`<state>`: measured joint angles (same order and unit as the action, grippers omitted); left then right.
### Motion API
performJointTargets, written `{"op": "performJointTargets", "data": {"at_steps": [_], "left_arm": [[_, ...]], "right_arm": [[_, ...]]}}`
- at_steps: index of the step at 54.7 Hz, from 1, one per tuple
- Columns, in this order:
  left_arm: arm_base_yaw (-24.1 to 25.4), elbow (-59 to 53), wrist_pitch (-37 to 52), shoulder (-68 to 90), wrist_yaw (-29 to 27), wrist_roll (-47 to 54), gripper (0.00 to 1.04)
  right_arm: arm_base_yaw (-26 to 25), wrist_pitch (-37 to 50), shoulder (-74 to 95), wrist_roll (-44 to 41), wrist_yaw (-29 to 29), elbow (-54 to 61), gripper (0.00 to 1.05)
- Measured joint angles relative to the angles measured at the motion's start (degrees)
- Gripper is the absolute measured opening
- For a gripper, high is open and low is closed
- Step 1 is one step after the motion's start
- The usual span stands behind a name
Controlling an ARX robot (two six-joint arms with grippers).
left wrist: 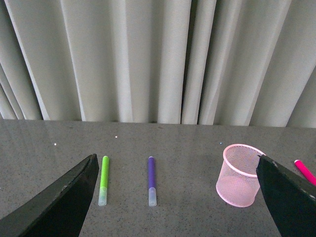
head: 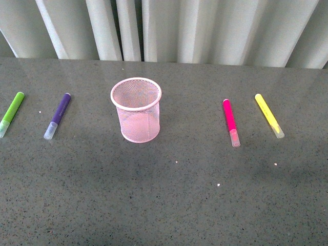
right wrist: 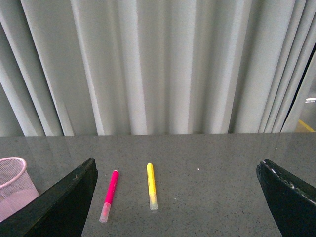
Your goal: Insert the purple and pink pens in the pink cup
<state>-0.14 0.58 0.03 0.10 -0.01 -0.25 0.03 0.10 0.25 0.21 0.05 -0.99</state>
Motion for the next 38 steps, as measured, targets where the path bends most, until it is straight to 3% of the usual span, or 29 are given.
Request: {"op": "performJointTargets", "data": {"at_steps": [38], "left_arm": [[0.0,0.0,0.0,0.0,0.0,0.02,0.98]], "right_arm": [[0.02,0.0,0.0,-0.02,0.0,-0.02,0.98]]}}
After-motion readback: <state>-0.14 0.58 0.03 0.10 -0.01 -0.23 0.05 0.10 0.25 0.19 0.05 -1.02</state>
